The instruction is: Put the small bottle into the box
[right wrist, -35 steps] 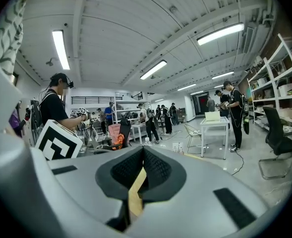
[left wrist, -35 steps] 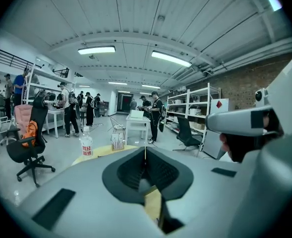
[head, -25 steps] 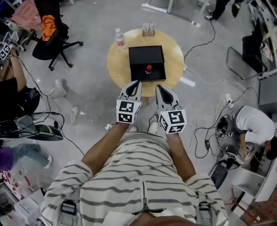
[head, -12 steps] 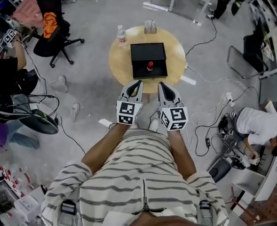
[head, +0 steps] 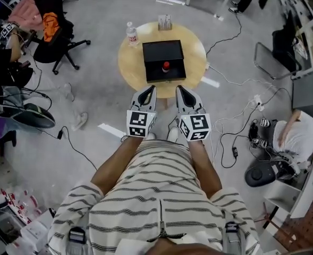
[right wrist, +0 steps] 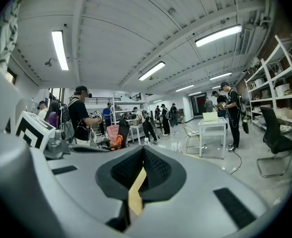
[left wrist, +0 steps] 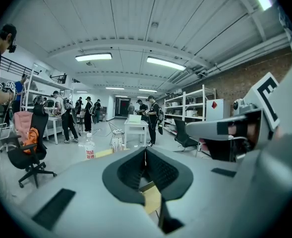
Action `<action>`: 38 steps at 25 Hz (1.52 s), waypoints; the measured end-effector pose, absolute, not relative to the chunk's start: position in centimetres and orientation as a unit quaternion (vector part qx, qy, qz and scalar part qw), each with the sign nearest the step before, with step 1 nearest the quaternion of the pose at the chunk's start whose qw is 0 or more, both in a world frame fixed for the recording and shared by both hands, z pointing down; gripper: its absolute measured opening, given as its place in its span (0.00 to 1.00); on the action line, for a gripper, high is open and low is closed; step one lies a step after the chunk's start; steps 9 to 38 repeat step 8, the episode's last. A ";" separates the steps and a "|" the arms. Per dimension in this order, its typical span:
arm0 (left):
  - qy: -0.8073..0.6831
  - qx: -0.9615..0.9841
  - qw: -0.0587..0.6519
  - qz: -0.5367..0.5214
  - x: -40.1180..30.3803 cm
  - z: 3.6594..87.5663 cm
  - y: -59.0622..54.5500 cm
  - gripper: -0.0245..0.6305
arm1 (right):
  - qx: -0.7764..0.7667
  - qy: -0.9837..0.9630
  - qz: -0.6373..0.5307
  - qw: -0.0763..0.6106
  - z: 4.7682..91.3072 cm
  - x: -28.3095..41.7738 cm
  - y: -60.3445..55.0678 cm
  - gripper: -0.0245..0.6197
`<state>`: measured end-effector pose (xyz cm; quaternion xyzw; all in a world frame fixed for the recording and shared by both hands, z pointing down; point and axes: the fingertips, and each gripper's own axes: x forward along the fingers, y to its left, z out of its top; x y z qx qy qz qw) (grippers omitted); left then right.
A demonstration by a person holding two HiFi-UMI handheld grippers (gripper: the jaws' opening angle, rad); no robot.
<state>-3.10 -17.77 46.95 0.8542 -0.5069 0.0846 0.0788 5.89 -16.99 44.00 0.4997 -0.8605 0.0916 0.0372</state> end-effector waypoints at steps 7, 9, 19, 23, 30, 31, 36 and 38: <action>-0.504 0.857 0.078 0.080 -2.7 46.8 -17.8 0.07 | 0.500 -0.861 0.091 0.039 44.2 6.1 -17.1 0.07; -0.503 0.857 0.079 0.079 -2.7 46.8 -17.8 0.07 | 0.499 -0.861 0.091 0.039 44.2 6.1 -17.1 0.07; -0.503 0.857 0.079 0.079 -2.7 46.8 -17.8 0.07 | 0.499 -0.861 0.091 0.039 44.2 6.1 -17.1 0.07; -0.503 0.857 0.079 0.079 -2.7 46.8 -17.8 0.07 | 0.499 -0.861 0.091 0.039 44.2 6.1 -17.1 0.07; -0.503 0.857 0.079 0.079 -2.7 46.8 -17.8 0.07 | 0.499 -0.861 0.091 0.039 44.2 6.1 -17.1 0.07; -0.503 0.857 0.079 0.079 -2.7 46.8 -17.8 0.07 | 0.499 -0.861 0.091 0.039 44.2 6.1 -17.1 0.07; -0.503 0.857 0.079 0.079 -2.7 46.8 -17.8 0.07 | 0.499 -0.861 0.091 0.039 44.2 6.1 -17.1 0.07; -0.503 0.857 0.079 0.079 -2.7 46.8 -17.8 0.07 | 0.499 -0.861 0.091 0.039 44.2 6.1 -17.1 0.07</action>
